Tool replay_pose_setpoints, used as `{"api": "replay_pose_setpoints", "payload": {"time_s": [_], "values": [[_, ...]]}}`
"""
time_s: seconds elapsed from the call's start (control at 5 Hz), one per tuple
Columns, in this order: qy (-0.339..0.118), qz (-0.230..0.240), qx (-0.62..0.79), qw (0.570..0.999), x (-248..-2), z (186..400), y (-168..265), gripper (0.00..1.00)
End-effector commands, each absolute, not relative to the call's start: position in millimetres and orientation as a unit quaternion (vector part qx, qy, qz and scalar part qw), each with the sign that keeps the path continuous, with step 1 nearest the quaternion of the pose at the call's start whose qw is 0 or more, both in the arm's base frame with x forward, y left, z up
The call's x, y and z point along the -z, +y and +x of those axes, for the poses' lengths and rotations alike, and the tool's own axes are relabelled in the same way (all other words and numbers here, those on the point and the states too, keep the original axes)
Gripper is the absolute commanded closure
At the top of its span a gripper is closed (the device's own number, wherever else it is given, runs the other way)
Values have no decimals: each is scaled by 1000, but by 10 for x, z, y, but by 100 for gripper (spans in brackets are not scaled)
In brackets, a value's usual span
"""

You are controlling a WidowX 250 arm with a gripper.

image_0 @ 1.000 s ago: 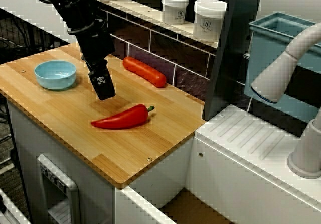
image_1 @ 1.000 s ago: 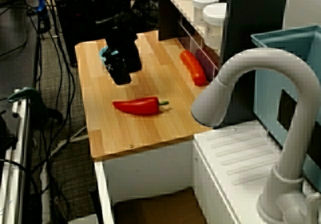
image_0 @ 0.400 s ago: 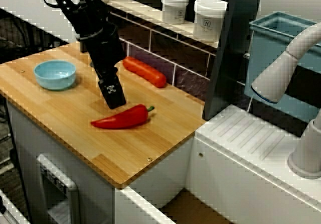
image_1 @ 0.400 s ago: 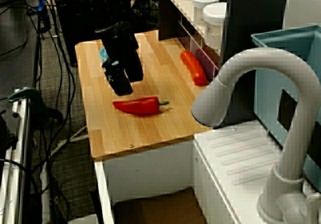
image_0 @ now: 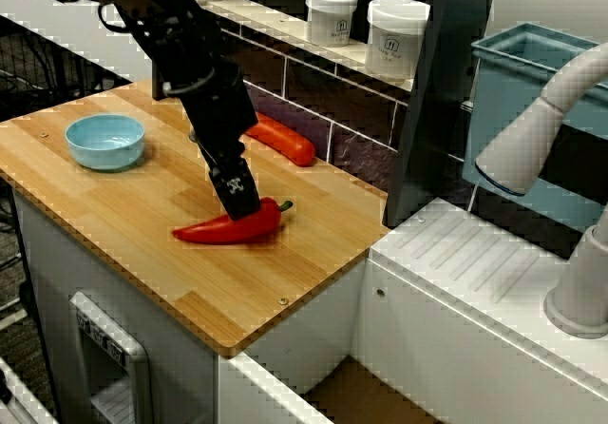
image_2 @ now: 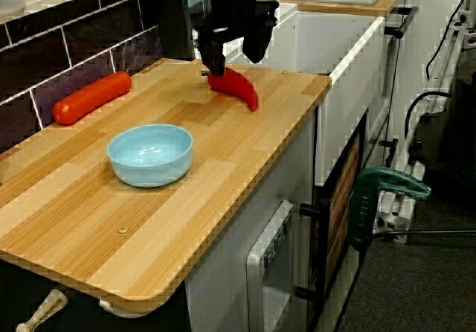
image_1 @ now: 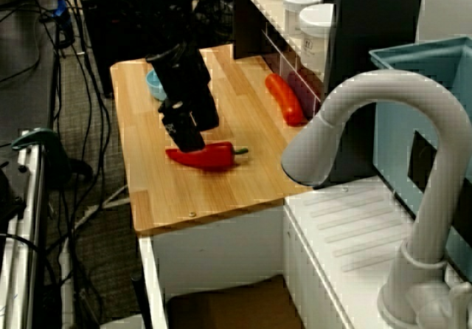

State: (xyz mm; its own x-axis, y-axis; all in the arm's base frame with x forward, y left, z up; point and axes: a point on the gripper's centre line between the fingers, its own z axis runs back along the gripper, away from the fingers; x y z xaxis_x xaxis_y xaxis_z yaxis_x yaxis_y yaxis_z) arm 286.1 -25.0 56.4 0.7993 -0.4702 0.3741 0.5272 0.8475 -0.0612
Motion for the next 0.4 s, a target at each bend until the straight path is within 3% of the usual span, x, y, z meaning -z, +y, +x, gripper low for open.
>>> {"api": "replay_pose_setpoints", "payload": {"time_s": [0.0, 0.2], "values": [[-172, -65, 264, 947, -375, 2965, -294, 0], [-164, -67, 262, 949, -313, 2960, -251, 0]]}}
